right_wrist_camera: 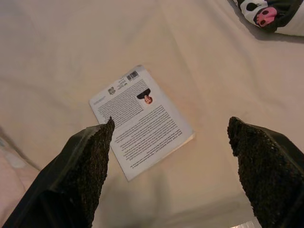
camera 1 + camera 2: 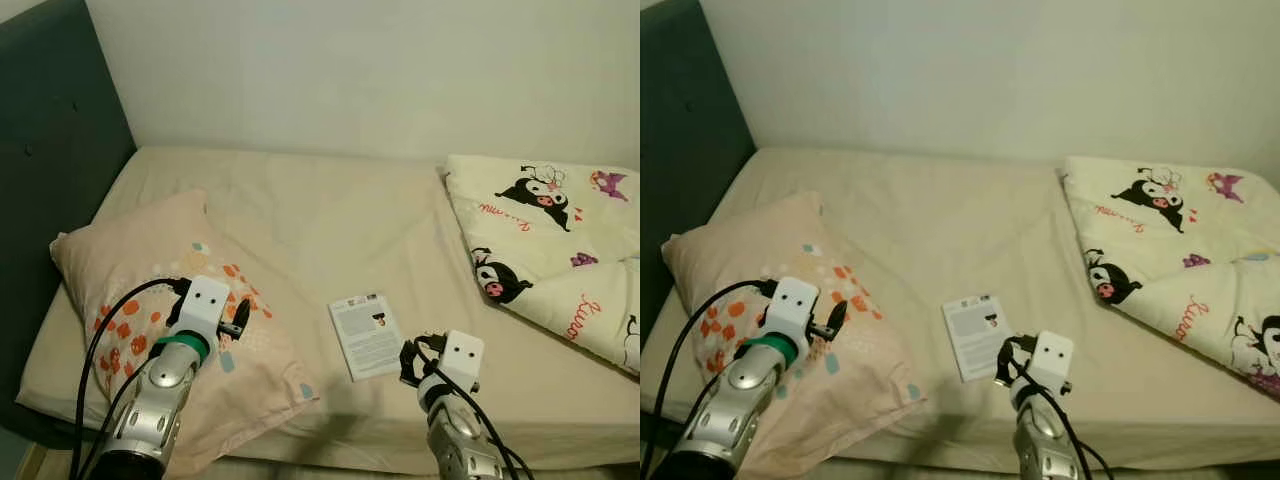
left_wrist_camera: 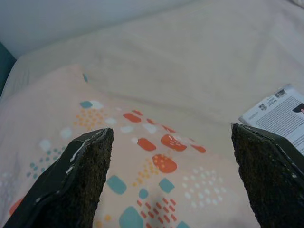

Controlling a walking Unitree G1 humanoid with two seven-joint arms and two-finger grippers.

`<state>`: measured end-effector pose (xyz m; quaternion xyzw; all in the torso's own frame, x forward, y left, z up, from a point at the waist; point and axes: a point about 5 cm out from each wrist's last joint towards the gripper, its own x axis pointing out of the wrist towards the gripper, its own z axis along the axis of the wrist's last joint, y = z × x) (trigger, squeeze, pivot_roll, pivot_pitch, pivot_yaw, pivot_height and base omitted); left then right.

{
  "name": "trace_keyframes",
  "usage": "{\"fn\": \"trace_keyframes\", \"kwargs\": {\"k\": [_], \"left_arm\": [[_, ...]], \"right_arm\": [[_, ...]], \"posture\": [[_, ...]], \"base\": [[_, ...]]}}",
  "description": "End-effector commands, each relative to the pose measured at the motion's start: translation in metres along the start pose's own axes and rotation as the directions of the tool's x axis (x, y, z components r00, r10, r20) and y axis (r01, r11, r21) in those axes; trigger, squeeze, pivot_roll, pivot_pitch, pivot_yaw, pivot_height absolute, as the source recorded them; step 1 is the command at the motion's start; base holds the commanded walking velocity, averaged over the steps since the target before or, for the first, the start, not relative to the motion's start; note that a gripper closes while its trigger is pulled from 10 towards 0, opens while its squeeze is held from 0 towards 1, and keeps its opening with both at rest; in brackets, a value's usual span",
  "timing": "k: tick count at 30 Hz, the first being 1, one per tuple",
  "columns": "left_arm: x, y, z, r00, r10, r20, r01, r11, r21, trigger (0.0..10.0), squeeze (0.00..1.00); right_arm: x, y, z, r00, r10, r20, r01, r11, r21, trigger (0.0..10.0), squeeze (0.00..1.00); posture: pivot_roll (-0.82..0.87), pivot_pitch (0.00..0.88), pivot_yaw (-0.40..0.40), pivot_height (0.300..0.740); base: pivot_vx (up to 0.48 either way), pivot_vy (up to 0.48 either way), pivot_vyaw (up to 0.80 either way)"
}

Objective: Clean up the room

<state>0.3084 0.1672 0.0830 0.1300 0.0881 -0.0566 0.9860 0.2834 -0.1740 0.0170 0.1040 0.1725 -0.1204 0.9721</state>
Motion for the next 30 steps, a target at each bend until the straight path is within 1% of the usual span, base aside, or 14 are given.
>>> {"fn": "trace_keyframes", "kwargs": {"k": [1,8,13,16,20,30], "left_arm": [[-0.0031,0.0,-0.0077,1.0,0.007,-0.021,-0.007,1.0,-0.013,10.0,0.0],[-0.0001,-0.0006,-0.0064,1.0,0.004,-0.022,-0.005,1.0,-0.018,10.0,0.0],[0.0014,0.0007,-0.0054,1.0,0.009,-0.021,-0.009,1.0,-0.019,10.0,0.0],[0.0006,0.0011,-0.0057,1.0,0.009,-0.023,-0.009,1.0,-0.02,10.0,0.0],[-0.0002,0.0019,-0.0064,1.0,0.005,-0.026,-0.006,1.0,-0.015,10.0,0.0],[-0.0012,0.0061,-0.0072,0.999,0.011,-0.031,-0.011,1.0,-0.01,10.0,0.0]], "right_arm": [[-0.0006,0.0003,-0.0038,1.0,-0.003,-0.015,0.003,1.0,-0.006,10.0,0.0],[0.0002,0.0004,-0.0028,1.0,0.001,-0.01,-0.001,1.0,-0.001,10.0,0.0],[0.0003,0.0004,-0.0032,1.0,0.001,-0.013,-0.001,1.0,0.013,10.0,0.0],[-0.0001,0.0001,-0.0033,1.0,0.002,-0.014,-0.002,1.0,-0.008,10.0,0.0],[-0.001,0.0003,-0.0057,1.0,-0.001,-0.024,0.002,1.0,0.008,10.0,0.0],[-0.0014,-0.0006,-0.0089,0.999,-0.007,-0.038,0.007,1.0,0.016,10.0,0.0]], "posture": [[0.11,0.0,0.043,0.74],[0.11,0.0,0.041,0.74],[0.11,0.0,0.041,0.74],[0.11,0.0,0.042,0.74],[0.11,0.0,0.044,0.74],[0.12,0.0,0.046,0.74]], "base": [[0.0,0.0,0.0],[0.0,0.0,0.0],[0.0,0.352,-0.8],[0.0,0.405,0.0],[0.0,0.416,0.0],[0.0,0.418,0.0]]}}
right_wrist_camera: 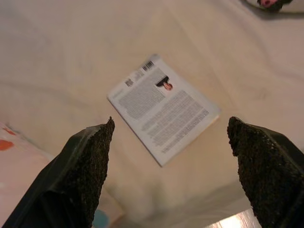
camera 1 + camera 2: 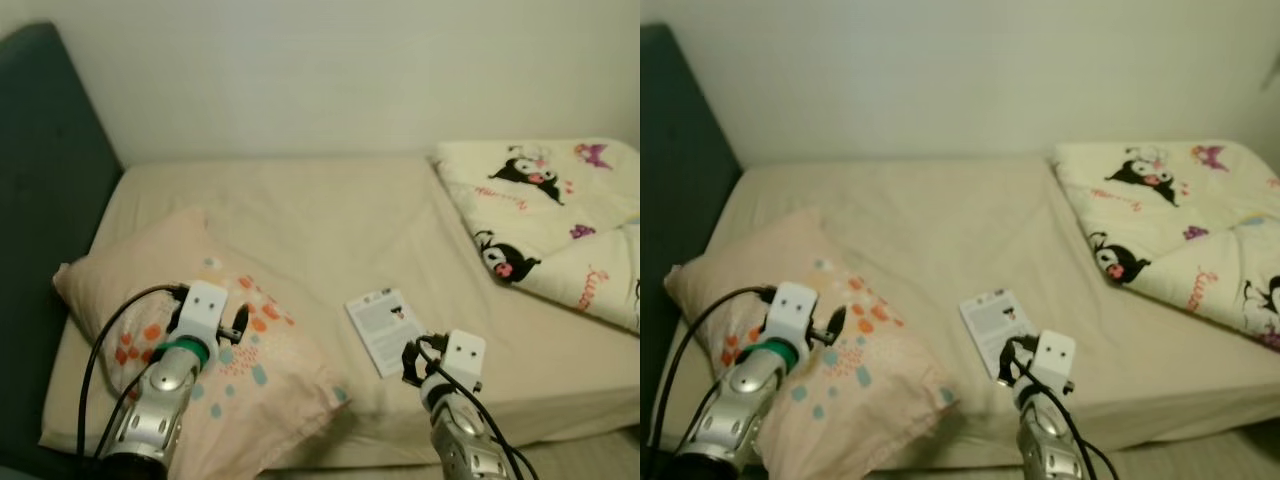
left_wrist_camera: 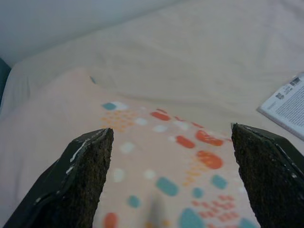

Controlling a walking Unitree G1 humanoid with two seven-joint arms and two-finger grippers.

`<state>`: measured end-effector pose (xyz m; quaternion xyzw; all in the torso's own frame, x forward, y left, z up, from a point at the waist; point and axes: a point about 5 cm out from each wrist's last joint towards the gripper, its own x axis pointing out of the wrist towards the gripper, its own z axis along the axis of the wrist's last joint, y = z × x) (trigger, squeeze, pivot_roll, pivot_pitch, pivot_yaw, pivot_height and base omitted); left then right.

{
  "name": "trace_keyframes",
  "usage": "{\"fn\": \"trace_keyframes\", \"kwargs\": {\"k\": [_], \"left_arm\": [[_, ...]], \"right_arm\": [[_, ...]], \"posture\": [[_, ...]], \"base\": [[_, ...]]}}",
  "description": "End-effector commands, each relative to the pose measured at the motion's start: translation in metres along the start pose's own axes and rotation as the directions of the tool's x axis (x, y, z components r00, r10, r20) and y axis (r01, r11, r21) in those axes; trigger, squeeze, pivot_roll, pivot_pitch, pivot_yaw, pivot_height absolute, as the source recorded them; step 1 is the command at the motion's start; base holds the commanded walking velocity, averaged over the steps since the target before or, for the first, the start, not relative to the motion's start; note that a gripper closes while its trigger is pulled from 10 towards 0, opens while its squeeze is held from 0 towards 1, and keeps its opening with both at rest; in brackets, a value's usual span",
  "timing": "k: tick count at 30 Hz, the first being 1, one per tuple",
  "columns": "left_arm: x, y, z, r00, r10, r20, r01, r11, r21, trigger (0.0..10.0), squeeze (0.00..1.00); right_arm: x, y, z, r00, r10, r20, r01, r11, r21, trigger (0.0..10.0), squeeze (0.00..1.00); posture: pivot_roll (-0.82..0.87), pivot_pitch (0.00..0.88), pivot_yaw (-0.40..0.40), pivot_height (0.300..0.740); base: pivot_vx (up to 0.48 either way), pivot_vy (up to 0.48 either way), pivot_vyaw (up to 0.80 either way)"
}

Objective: Clean up the room

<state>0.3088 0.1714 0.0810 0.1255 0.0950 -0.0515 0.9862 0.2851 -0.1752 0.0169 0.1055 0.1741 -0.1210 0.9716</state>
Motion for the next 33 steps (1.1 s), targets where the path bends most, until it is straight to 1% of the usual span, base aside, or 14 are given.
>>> {"fn": "trace_keyframes", "kwargs": {"k": [1,5,6,7,8,12,20,22,23,26,33], "left_arm": [[-0.002,0.003,-0.004,1.0,0.004,-0.017,-0.004,1.0,0.002,10.0,0.0],[-0.002,0.004,-0.005,1.0,0.005,-0.02,-0.005,1.0,0.008,10.0,0.0],[-0.002,0.005,-0.005,1.0,0.008,-0.025,-0.008,1.0,0.012,10.0,0.0],[-0.002,0.007,-0.005,1.0,0.009,-0.029,-0.008,0.999,0.033,10.0,0.0],[-0.002,0.007,-0.005,1.0,0.009,-0.029,-0.008,0.999,0.033,10.0,0.0],[-0.001,0.013,-0.005,0.999,0.021,-0.04,-0.019,0.998,0.056,10.0,0.0],[-0.001,0.014,-0.005,0.999,0.015,-0.048,-0.012,0.999,0.052,10.0,0.0],[-0.002,0.012,-0.007,0.998,0.003,-0.058,0.0,0.998,0.056,10.0,0.0],[-0.002,0.01,-0.009,0.998,-0.007,-0.069,0.01,0.999,0.044,10.0,0.0],[-0.002,0.007,-0.012,0.995,-0.023,-0.092,0.028,0.998,0.051,10.0,0.0],[-0.003,0.005,-0.014,0.994,-0.025,-0.102,0.031,0.998,0.056,10.0,0.0]], "right_arm": [[-0.003,0.0,-0.01,0.999,-0.007,-0.036,0.007,1.0,0.015,10.0,0.0],[-0.004,0.0,-0.011,0.999,-0.008,-0.038,0.009,1.0,0.018,10.0,0.0],[-0.004,0.001,-0.011,0.999,-0.009,-0.038,0.009,1.0,0.019,10.0,0.0],[-0.004,0.001,-0.011,0.999,-0.01,-0.039,0.01,1.0,0.022,10.0,0.0],[-0.004,0.001,-0.011,0.999,-0.01,-0.039,0.01,1.0,0.022,10.0,0.0],[-0.004,0.002,-0.012,0.999,-0.01,-0.044,0.011,1.0,0.027,10.0,0.0],[-0.004,0.002,-0.013,0.999,-0.011,-0.047,0.012,0.999,0.032,10.0,0.0],[-0.004,0.002,-0.014,0.999,-0.013,-0.048,0.014,0.999,0.034,10.0,0.0],[-0.004,0.001,-0.014,0.999,-0.014,-0.049,0.015,0.999,0.036,10.0,0.0],[-0.005,0.001,-0.014,0.999,-0.015,-0.052,0.018,0.999,0.041,10.0,0.0],[-0.004,0.001,-0.013,0.999,-0.01,-0.049,0.012,0.999,0.043,10.0,0.0]], "posture": [[0.12,0.0,0.047,0.74],[0.12,0.0,0.05,0.74],[0.12,0.0,0.05,0.74],[0.13,0.0,0.048,0.74],[0.13,0.0,0.048,0.74],[0.14,0.0,0.048,0.74],[0.14,0.0,0.052,0.74],[0.13,0.0,0.056,0.74],[0.13,0.0,0.056,0.74],[0.13,0.0,0.057,0.74],[0.14,0.0,0.048,0.74]], "base": [[0.0,0.42,0.0],[0.0,0.417,0.0],[0.0,0.266,0.0],[0.0,0.0,0.0],[0.0,0.0,0.0],[0.0,-0.48,0.0],[0.0,-0.48,0.0],[0.0,-0.446,0.0],[0.0,0.0,0.0],[0.0,0.0,0.0],[0.0,0.0,0.0]]}}
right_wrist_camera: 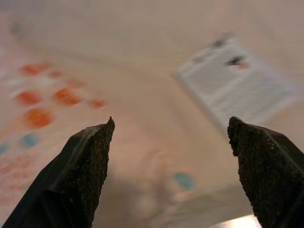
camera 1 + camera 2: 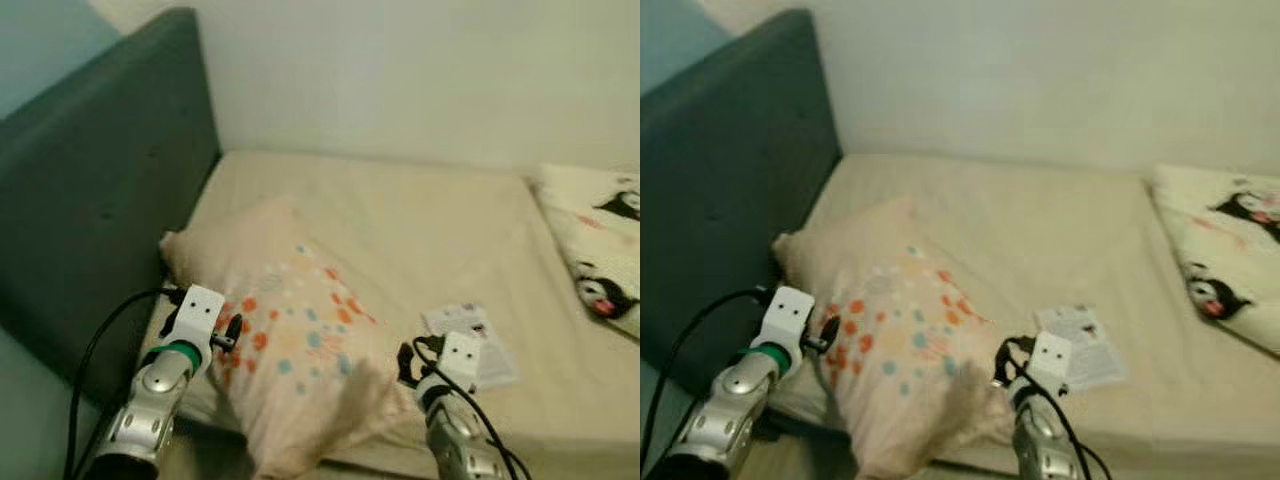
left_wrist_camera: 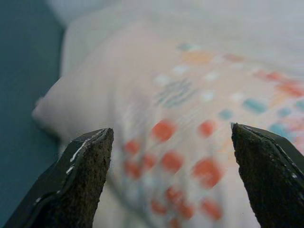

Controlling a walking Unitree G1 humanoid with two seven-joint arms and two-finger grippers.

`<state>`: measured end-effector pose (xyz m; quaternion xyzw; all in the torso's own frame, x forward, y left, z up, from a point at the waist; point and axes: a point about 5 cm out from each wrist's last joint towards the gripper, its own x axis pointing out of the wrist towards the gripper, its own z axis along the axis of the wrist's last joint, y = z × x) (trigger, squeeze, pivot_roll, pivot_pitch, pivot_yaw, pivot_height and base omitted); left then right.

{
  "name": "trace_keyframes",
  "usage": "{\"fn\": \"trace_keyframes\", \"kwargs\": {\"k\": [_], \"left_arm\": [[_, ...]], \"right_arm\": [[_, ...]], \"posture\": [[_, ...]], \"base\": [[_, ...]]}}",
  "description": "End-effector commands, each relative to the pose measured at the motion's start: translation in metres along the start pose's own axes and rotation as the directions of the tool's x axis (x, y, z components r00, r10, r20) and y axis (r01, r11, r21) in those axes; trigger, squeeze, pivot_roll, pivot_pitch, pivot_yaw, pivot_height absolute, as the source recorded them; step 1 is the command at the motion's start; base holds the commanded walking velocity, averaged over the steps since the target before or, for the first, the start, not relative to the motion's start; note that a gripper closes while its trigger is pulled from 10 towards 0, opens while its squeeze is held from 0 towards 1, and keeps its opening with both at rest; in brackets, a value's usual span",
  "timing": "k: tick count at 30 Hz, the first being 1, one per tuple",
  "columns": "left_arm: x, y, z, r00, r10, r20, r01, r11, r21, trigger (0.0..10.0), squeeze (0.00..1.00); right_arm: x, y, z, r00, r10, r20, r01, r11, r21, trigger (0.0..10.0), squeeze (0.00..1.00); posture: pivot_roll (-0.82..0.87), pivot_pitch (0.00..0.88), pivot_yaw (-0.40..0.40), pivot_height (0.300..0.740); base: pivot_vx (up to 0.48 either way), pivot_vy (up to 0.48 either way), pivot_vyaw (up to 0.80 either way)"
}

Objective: Clean up the room

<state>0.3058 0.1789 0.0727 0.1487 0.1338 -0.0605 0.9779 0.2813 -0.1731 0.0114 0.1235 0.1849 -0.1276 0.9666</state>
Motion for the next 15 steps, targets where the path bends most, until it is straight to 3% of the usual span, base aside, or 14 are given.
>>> {"fn": "trace_keyframes", "kwargs": {"k": [1,15], "left_arm": [[-0.001,0.0,-0.004,1.0,-0.004,-0.023,0.004,1.0,0.012,10.0,0.0],[-0.006,-0.012,-0.003,0.999,-0.038,0.006,0.038,0.999,0.001,10.0,0.0]], "right_arm": [[-0.002,0.001,-0.006,1.0,-0.001,-0.023,0.001,1.0,0.008,10.0,0.0],[-0.001,0.005,-0.002,0.999,0.035,-0.004,-0.035,0.999,-0.002,10.0,0.0]], "posture": [[0.14,0.0,0.048,0.74],[0.13,0.0,0.042,0.71]], "base": [[0.0,0.0,0.0],[0.0,0.0,0.0]]}}
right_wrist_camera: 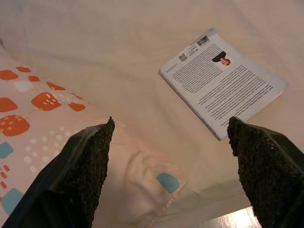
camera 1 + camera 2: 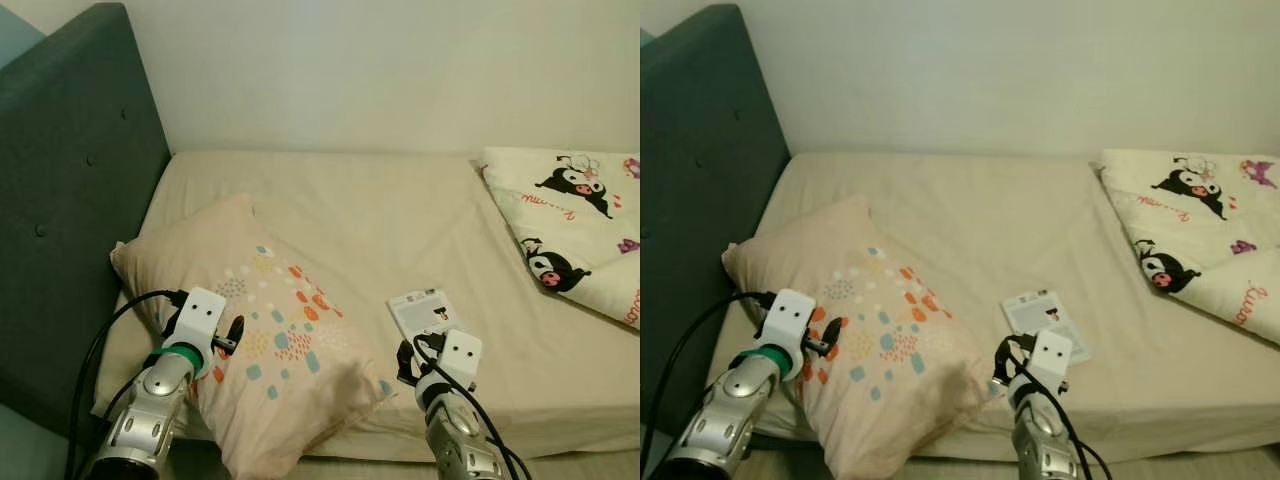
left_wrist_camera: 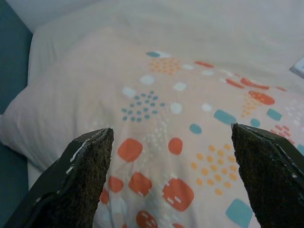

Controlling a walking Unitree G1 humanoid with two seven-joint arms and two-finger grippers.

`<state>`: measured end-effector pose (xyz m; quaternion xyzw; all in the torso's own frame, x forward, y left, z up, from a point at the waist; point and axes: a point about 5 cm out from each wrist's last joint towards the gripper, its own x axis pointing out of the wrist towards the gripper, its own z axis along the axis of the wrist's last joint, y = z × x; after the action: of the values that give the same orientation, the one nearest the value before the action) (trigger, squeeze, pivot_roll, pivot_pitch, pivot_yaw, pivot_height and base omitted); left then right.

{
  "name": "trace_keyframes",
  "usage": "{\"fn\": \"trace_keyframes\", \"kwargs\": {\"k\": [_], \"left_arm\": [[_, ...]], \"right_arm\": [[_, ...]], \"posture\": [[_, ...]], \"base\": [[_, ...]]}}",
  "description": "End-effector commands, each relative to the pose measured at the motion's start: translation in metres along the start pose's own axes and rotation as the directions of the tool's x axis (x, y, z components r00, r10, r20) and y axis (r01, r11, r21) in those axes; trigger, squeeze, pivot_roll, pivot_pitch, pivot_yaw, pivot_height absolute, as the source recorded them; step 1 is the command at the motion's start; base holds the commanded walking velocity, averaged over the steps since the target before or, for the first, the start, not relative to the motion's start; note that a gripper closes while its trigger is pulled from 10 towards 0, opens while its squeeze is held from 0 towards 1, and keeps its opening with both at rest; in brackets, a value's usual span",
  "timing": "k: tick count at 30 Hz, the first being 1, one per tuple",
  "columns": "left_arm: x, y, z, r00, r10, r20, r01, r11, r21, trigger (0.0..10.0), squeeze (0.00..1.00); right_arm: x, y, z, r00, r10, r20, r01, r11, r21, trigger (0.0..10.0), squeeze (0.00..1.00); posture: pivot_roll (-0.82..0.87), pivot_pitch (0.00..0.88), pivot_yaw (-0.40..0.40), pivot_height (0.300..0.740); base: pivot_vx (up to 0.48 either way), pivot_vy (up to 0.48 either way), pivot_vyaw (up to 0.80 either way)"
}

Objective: Clean up the room

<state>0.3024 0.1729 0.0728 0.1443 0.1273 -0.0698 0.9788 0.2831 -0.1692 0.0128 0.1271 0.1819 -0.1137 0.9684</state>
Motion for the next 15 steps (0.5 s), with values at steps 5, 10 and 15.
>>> {"fn": "trace_keyframes", "kwargs": {"k": [5,10,15], "left_arm": [[-0.0037,-0.0075,-0.0056,1.0,-0.026,-0.011,0.026,1.0,0.008,10.0,0.0],[-0.0046,-0.0073,-0.0063,1.0,-0.027,-0.013,0.027,1.0,0.01,10.0,0.0],[-0.0059,-0.0075,-0.0074,1.0,-0.025,-0.014,0.025,1.0,0.012,10.0,0.0]], "right_arm": [[-0.0008,0.0009,-0.0022,1.0,0.01,-0.007,-0.01,1.0,-0.005,10.0,0.0],[-0.0001,0.0012,-0.0017,1.0,0.015,-0.009,-0.015,1.0,-0.006,10.0,0.0],[-0.0001,0.0012,-0.0015,1.0,0.021,-0.009,-0.022,1.0,-0.008,10.0,0.0]], "posture": [[0.13,0.0,0.032,0.695],[0.13,0.0,0.032,0.675],[0.13,0.0,0.025,0.65]], "base": [[0.0,0.0,0.0],[0.0,0.0,0.0],[0.0,0.0,0.0]]}}
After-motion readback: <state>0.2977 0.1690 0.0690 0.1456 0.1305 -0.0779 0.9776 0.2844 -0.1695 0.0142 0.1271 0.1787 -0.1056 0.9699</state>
